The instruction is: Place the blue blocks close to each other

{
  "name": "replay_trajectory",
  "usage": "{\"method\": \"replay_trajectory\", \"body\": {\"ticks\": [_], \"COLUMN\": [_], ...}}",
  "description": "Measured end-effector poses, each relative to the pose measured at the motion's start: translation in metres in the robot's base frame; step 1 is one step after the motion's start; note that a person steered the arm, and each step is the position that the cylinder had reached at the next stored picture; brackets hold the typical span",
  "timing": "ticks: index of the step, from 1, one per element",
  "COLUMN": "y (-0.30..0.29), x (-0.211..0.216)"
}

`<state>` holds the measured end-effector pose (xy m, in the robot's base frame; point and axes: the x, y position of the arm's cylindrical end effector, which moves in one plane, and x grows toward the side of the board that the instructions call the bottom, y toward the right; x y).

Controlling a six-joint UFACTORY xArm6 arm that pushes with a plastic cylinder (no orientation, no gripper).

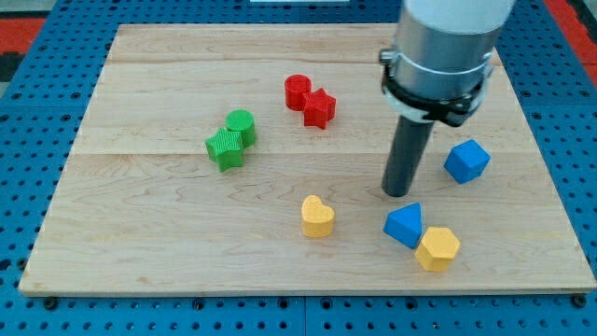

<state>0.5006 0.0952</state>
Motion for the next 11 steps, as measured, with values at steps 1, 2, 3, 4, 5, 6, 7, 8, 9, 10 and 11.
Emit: {"method": "replay_trajectory", "body": {"ticks": [1, 2, 3, 4, 5, 6, 7, 8, 9, 10, 11], "y": [-0.05, -0.041, -0.023, 0.029, 0.072, 0.113, 0.164, 0.109, 0.089, 0.104, 0.056], "x": [0.003, 0.059, 0.083, 0.066, 0.025, 0.011, 0.011, -0.024, -0.012, 0.043, 0.038]}}
